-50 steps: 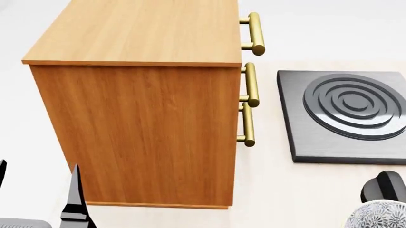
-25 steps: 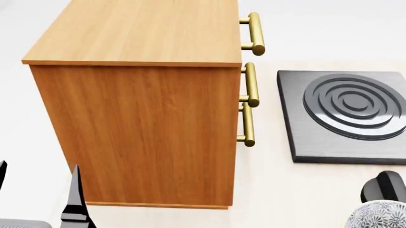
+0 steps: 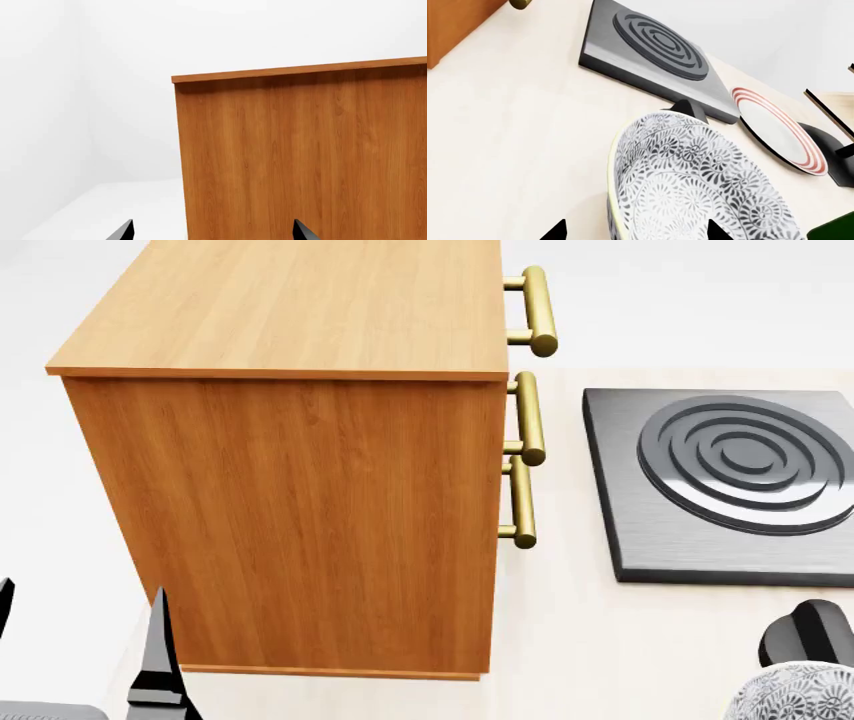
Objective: Put the bowl on the top of the cabinet.
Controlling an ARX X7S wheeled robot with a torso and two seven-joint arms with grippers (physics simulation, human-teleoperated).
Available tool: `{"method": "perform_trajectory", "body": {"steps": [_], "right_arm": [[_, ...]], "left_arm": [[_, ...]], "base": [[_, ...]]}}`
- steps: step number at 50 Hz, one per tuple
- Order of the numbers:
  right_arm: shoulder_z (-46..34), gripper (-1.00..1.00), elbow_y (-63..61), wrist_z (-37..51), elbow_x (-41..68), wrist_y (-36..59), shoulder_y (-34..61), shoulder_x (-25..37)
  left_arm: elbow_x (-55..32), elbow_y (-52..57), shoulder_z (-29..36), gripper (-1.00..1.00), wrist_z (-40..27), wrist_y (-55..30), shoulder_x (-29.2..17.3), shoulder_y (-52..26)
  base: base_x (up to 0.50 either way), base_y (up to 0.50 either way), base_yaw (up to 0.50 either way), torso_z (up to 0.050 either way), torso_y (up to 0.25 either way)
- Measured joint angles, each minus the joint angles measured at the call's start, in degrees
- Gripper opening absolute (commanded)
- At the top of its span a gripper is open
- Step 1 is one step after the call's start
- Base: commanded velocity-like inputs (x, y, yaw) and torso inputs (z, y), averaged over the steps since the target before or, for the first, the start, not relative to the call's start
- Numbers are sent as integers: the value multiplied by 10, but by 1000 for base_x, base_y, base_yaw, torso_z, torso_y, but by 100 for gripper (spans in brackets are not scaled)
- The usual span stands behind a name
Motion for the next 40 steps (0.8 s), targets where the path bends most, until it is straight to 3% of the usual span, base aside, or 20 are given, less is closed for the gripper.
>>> {"method": "perform_trajectory", "body": {"steps": [40], "right_arm": [[-5, 100, 18, 2, 1, -6, 10, 0]], "left_arm": [[-5, -2, 5, 100, -6, 3, -5, -1]], "base": [[0, 0, 0, 0, 0]]}}
